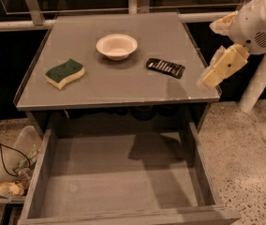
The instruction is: Place rxbar chocolate into top drawer
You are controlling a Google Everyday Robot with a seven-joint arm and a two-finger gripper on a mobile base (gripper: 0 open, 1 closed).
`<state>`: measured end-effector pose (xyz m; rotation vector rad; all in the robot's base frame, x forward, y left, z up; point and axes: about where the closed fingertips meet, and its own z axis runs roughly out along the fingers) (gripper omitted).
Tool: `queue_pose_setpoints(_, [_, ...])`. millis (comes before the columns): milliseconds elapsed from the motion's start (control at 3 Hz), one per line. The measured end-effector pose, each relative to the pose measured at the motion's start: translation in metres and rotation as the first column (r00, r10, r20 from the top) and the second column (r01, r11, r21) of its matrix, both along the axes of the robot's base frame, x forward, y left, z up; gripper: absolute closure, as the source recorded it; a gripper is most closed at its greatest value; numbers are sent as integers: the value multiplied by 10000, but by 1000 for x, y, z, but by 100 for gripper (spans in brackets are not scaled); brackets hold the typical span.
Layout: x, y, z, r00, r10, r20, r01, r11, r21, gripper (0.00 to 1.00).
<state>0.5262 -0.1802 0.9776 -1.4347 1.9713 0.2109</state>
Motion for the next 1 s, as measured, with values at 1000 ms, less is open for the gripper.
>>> queue_pose_setpoints(1000, [28, 14, -11, 9999, -34, 146, 25, 9984, 559, 0])
